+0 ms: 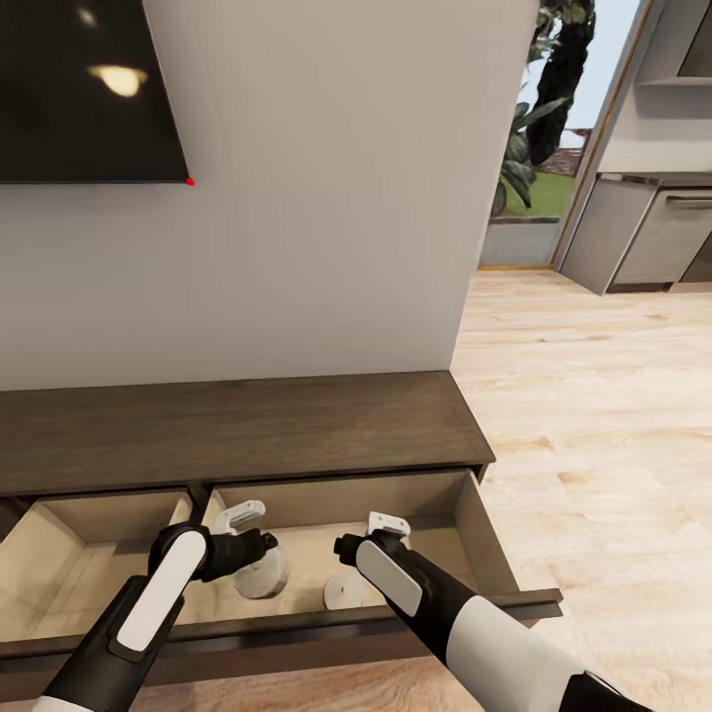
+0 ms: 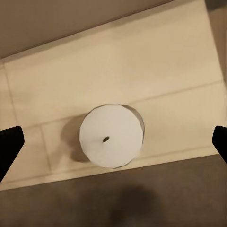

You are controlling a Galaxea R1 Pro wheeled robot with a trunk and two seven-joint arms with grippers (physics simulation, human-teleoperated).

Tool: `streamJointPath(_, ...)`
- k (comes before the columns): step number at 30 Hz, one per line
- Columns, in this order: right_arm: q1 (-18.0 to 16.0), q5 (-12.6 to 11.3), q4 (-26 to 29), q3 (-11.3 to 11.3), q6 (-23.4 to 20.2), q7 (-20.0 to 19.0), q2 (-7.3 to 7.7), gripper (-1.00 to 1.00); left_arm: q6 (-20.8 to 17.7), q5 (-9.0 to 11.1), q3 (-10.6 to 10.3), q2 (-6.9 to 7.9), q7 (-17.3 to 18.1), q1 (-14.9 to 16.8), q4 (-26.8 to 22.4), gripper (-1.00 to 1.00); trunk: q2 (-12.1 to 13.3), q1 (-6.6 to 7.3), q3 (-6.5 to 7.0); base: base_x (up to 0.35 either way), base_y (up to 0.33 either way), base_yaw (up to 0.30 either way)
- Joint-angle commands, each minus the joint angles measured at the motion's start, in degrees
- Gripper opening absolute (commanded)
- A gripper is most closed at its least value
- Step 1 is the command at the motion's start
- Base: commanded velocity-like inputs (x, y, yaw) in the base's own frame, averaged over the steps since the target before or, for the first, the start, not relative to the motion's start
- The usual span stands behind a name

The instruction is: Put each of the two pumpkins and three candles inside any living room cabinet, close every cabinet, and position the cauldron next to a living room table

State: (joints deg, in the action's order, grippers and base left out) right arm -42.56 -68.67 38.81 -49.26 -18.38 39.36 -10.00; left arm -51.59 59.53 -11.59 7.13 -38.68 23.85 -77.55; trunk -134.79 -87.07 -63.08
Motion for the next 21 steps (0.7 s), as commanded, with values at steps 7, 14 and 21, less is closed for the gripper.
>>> streamJointPath(7,-0.04,-0.06,0.04,-0.13,-0.25,0.35,0.00,1.00,-0.08,0.57,-0.10,0.00,-0.69,0.06,0.09,1.00,-0.02,0.01,-0.05,0.000,0.000,0.000)
streamJointPath(14,-0.06,0.02,0.04,-0.13,-0.24,0.36,0.00,1.00,-0.09,0.56,-0.10,-0.01,-0.78,0.06,0.08,1.00,1.18,0.67,0.49,0.000,0.000,0.000)
streamJointPath(21,-0.06,0.03,0.04,-0.10,-0.22,0.37,0.00,1.00,-0.14,0.58,-0.10,-0.01,-0.79,0.06,-0.06,1.00,3.99,2.21,1.74,0.000,0.000,0.000)
